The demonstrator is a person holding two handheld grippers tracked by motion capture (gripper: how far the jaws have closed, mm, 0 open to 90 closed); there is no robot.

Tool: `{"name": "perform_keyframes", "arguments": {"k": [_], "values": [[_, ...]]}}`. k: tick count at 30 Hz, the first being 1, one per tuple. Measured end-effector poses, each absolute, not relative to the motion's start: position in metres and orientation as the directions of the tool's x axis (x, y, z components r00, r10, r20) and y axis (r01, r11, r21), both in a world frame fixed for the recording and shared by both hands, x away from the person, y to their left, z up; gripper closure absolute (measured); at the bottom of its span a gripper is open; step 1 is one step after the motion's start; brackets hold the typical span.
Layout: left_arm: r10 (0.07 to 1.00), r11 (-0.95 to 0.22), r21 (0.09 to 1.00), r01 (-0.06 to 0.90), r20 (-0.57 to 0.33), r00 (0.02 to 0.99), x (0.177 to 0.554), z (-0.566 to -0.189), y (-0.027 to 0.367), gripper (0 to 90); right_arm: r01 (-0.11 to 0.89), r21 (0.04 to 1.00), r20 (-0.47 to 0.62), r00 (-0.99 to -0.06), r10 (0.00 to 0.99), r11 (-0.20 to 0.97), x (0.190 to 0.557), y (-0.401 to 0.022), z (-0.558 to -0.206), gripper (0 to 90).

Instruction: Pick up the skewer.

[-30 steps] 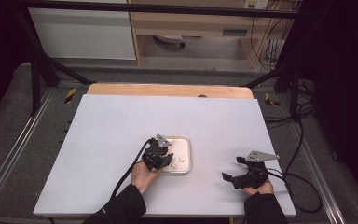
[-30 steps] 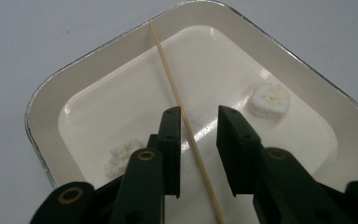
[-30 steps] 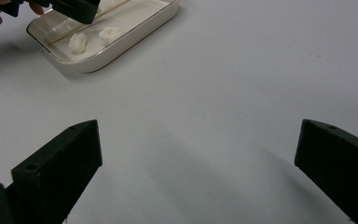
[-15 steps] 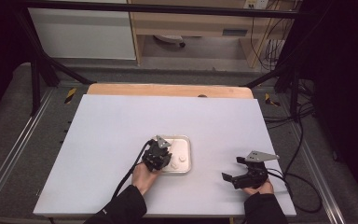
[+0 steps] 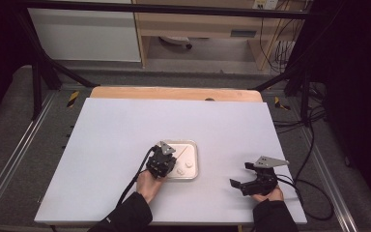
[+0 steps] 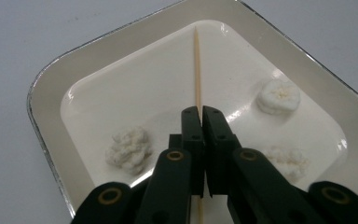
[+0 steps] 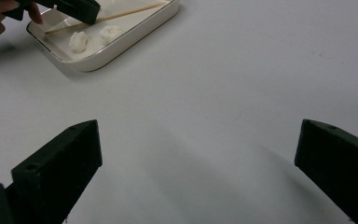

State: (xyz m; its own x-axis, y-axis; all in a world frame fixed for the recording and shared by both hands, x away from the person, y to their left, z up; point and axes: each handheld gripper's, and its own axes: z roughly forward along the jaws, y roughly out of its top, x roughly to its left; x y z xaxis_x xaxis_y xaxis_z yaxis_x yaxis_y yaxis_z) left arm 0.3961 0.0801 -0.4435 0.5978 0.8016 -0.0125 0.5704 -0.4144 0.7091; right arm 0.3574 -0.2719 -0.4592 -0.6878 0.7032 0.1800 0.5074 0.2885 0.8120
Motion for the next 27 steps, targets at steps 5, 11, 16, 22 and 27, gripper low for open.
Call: {"name": "perform_keyframes", "arguments": {"k": [5,11,16,22,27], "values": [[0.797,-0.406,0.728,0.552,-0.013,0.604,0.394,-0.439,0.084,88.3,0.508,0.812,0.18,-0.688,0.703,0.289,0.357,-0.272,-0.459,1.1],[0.785,-0.409,0.743,0.53,-0.01,0.619,0.39,-0.432,0.088,88.3,0.505,0.812,0.177,-0.69,0.702,0.292,0.357,-0.272,-0.459,1.1],[0.769,-0.418,0.748,0.516,-0.012,0.64,0.388,-0.428,0.094,88.3,0.5,0.815,0.171,-0.691,0.702,0.294,0.357,-0.272,-0.459,1.1],[0.736,-0.441,0.749,0.494,-0.013,0.677,0.383,-0.421,0.102,88.3,0.49,0.815,0.155,-0.698,0.699,0.309,0.356,-0.269,-0.457,1.1],[0.705,-0.45,0.75,0.485,-0.035,0.708,0.381,-0.417,0.108,88.4,0.477,0.813,0.131,-0.708,0.694,0.333,0.356,-0.265,-0.456,1.1]]}}
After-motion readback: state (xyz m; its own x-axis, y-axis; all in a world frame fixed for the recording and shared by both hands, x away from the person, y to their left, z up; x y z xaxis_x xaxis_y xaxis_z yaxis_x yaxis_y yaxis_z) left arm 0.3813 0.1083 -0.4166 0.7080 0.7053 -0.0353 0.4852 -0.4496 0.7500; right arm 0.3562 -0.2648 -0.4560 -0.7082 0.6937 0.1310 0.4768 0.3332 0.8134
